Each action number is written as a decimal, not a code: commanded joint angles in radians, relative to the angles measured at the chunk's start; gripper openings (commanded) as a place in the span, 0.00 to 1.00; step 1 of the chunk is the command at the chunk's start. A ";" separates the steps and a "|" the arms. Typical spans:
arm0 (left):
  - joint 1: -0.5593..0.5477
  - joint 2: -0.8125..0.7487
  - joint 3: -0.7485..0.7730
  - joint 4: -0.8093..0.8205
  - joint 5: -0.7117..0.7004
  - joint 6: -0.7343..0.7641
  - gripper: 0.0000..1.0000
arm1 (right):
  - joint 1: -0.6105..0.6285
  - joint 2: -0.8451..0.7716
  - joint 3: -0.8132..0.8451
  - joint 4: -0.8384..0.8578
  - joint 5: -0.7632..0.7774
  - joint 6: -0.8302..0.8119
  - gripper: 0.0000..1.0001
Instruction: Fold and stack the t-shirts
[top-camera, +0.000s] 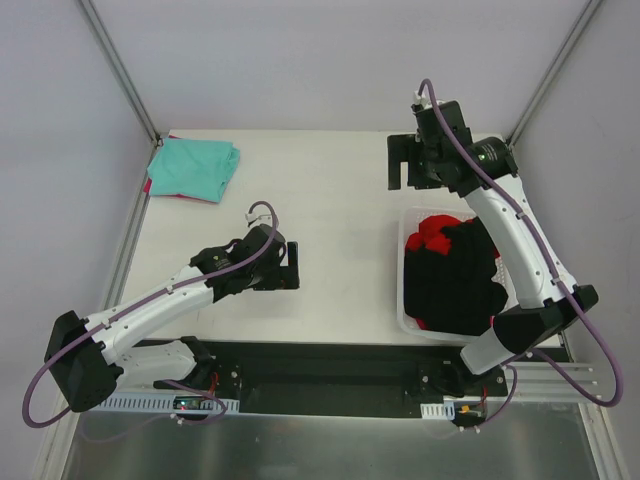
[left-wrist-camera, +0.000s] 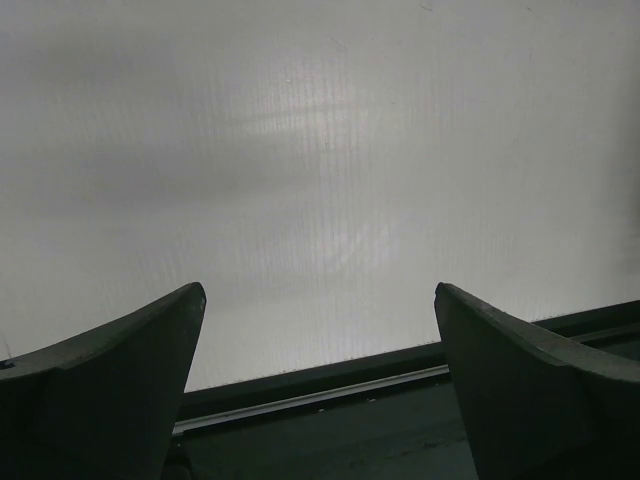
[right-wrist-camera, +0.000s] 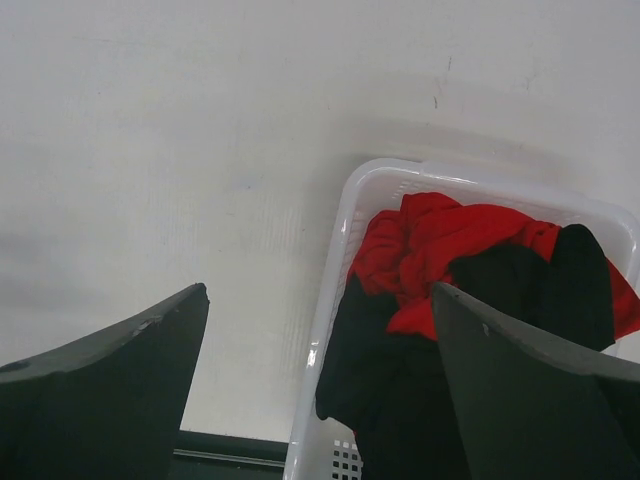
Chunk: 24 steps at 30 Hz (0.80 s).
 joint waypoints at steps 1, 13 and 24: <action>-0.016 -0.004 0.017 0.002 0.007 -0.015 0.99 | -0.006 -0.049 -0.026 0.027 -0.010 -0.005 0.96; -0.016 0.003 0.023 0.002 0.011 -0.007 0.99 | -0.006 -0.086 -0.052 0.007 -0.012 0.004 0.96; -0.018 0.026 0.078 -0.001 0.053 0.054 0.99 | -0.016 -0.293 -0.365 -0.033 0.065 0.084 0.96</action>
